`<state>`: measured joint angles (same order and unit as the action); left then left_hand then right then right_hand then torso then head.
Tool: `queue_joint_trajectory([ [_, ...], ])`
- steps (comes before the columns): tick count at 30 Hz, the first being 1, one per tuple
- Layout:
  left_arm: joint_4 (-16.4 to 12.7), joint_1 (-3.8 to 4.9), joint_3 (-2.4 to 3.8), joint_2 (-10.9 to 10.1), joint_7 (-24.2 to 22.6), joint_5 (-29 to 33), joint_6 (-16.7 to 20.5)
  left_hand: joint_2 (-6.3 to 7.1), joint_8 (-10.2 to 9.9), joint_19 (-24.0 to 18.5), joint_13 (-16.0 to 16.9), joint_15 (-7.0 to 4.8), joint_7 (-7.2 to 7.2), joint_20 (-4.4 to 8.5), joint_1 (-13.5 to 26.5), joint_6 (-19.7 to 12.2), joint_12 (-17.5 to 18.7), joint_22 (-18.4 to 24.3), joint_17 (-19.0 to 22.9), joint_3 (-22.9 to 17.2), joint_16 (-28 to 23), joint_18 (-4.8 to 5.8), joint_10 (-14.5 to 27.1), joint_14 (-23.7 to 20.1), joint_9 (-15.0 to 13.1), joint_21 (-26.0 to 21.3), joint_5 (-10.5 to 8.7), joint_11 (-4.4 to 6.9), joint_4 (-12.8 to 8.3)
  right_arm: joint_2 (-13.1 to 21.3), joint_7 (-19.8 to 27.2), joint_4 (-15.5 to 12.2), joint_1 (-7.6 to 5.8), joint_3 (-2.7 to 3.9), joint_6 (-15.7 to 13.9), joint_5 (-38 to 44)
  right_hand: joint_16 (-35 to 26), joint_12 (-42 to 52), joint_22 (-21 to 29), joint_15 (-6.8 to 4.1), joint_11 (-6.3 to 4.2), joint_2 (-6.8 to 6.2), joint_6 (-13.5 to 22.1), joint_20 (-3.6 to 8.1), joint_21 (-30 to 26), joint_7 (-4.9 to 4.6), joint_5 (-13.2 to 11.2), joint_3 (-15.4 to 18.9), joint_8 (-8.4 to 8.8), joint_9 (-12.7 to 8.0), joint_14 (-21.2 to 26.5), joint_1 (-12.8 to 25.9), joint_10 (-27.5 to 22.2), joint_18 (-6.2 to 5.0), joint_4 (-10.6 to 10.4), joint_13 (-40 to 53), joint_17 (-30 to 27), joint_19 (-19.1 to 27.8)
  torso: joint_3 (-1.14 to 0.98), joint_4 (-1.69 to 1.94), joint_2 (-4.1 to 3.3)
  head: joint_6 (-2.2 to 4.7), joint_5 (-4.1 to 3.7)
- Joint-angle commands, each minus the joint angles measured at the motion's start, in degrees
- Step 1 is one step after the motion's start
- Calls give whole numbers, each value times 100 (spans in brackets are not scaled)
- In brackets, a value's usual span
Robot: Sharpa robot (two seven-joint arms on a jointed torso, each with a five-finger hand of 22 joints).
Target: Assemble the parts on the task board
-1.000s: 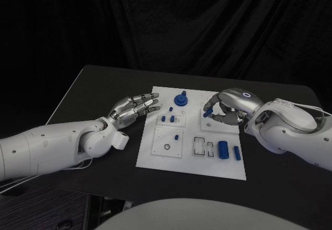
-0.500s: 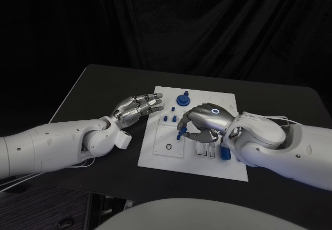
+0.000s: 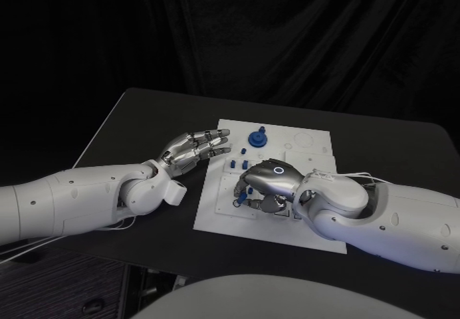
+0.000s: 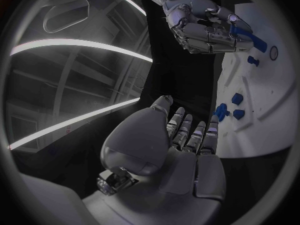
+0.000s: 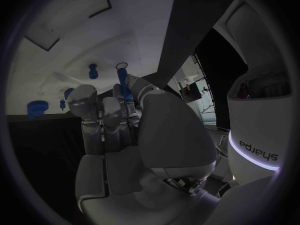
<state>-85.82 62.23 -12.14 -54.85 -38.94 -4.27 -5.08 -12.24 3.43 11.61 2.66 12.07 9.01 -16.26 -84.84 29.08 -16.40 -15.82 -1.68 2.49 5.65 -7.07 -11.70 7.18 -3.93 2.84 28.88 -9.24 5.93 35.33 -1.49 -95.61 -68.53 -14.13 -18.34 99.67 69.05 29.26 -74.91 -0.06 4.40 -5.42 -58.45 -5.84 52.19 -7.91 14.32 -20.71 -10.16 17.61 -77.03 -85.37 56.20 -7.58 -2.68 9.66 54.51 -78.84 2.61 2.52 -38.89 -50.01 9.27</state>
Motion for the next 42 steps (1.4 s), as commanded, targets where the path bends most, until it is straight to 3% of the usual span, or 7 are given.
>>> queue_joint_trajectory([
  [1, -8, -7, 5, 12, -856, 20, 20, 5, 31, -25, 4, -47, -4, 10, 57, 28, -30, 6, 9, -29, -23, -110, -9, -9, -8, -16, 28, -26, -4, -32, 47, 40, 37, 5, 79, 139, -2, 4, -608, -42, -51, -14, 0, 39, 12, 29, -35, 5, -25, 8, -15, 29, 92, 76, 34, -5, 3, 15, 5, -5, 3, 1, 22],
  [12, -7, -7, 5, 7, -815, 20, 29, 9, 22, -38, -2, -55, 6, 2, 69, -5, -3, 24, 12, -48, -35, -130, 22, -32, -3, -20, 26, -32, -6, -113, -31, 141, 97, 6, 133, 178, -21, -23, -600, -40, -44, -23, 20, 41, -22, 25, -44, -4, -15, 26, -3, 17, 63, 71, 53, -6, -20, 28, -5, -2, 3, 1, 6],
  [42, 79, -8, 5, 84, -703, 21, -55, -7, 8, -38, -7, 3, 16, -31, 96, -51, 31, 34, 4, -99, -13, -143, 69, -13, 4, -18, 21, -19, -1, -261, -125, 339, 145, 6, 69, 183, -73, -78, -578, -20, -22, 6, 64, 30, -106, 12, -141, -4, 8, 79, 30, 77, 8, 62, 21, 4, -90, 60, 2, 0, 2, 1, 15],
])
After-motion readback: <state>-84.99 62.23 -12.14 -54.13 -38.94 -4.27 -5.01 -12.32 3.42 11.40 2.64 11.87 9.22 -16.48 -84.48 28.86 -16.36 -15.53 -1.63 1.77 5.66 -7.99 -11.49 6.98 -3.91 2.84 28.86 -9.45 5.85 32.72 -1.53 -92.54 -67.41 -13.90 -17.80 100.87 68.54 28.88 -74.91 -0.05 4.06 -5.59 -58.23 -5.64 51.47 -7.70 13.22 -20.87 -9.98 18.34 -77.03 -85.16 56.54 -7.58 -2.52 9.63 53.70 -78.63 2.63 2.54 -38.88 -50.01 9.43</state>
